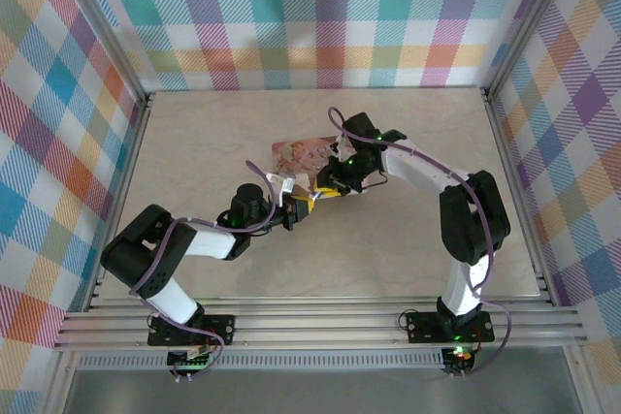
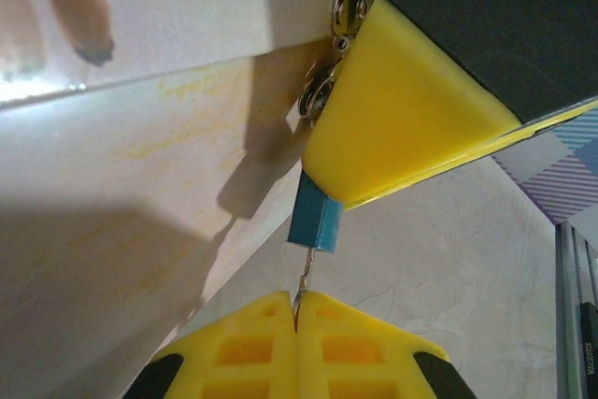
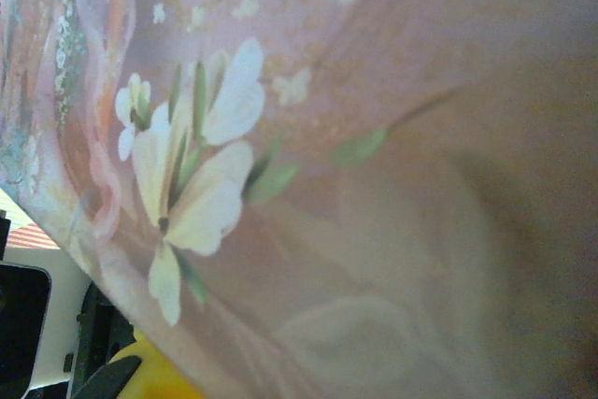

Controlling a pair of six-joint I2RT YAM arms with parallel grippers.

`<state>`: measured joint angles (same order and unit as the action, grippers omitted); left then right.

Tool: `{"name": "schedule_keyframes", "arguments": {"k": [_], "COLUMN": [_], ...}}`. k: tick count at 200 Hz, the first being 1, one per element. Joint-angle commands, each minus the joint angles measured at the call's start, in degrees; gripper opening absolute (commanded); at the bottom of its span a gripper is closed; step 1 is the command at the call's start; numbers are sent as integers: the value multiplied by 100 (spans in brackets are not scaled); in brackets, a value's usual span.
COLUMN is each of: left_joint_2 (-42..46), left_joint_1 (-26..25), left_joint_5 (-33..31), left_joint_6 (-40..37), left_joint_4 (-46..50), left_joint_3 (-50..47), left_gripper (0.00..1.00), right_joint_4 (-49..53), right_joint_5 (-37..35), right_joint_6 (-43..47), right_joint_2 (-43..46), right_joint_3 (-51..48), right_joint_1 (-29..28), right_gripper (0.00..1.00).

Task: Unlock a padlock with a key

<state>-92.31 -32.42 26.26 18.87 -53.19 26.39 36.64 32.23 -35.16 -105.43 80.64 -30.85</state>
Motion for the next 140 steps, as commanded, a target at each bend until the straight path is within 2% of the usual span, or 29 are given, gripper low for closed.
{"name": "schedule_keyframes", "arguments": {"k": [1,92,136,140], "left_joint_2": [-109,-676,-872,-882], "left_joint_1": [61,62,54,58], "left_joint_5": [65,343,393,391], "left_joint_6": [72,769,778,784], "left_joint_4": [-385,-1070,-1080,-1082], "left_joint_3": [58,349,293,268], "left_gripper": [0,0,0,0], "right_joint_4": [-203,-1236,-1483,-1519], "right_joint_5": [530,774,618,584], "right_joint_6": [-69,-394,-402,-419], "right_joint_2": [199,200,171,172], "right_joint_3": [-122,-973,-1233,-1262], "right_joint_1": [-5,-25,-26,-27], "right_gripper": [0,0,0,3]}}
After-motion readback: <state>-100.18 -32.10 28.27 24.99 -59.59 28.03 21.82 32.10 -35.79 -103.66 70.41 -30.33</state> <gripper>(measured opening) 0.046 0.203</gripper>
